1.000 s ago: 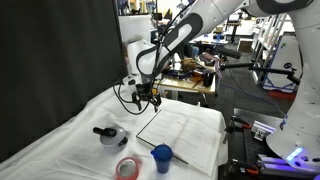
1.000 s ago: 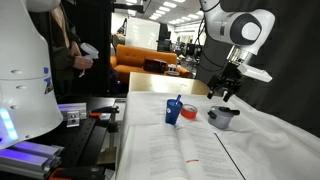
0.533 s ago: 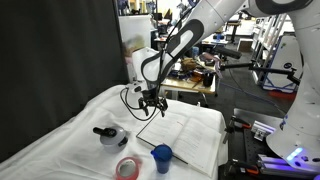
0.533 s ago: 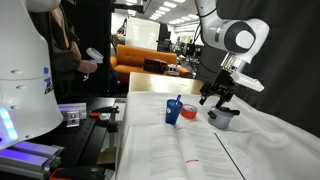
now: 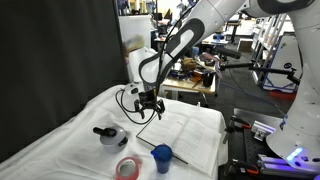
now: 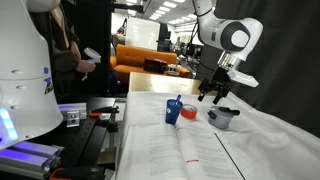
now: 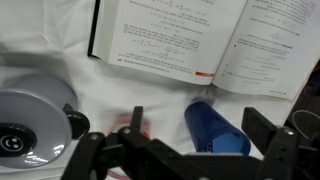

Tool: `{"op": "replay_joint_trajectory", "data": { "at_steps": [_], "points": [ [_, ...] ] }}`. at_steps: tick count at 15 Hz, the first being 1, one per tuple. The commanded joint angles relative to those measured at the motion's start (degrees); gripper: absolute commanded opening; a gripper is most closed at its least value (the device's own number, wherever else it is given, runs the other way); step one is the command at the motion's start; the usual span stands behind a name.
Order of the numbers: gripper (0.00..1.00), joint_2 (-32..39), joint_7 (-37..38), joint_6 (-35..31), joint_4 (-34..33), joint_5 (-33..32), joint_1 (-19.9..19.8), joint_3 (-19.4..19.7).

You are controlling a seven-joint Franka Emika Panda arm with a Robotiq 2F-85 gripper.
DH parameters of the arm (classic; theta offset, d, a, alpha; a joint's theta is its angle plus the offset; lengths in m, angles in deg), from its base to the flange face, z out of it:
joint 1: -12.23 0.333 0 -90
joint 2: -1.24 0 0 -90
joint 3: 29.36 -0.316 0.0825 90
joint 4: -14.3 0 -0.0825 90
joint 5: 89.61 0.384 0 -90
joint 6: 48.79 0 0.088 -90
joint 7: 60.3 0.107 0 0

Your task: Take the marker out of the cup and put it on the book

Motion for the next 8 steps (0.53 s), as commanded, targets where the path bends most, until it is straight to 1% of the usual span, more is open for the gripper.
{"op": "replay_joint_trajectory", "data": {
  "at_steps": [1,6,8],
  "points": [
    [1.0,-0.36,-1.38,-1.75,0.79,1.08,0.1,-0.07],
    [1.0,-1.96,-1.52,-4.96,-0.29,1.18,-0.58,0.42],
    [1.0,-2.48,-1.89,-5.31,-0.86,1.22,-0.51,0.2]
  ]
}}
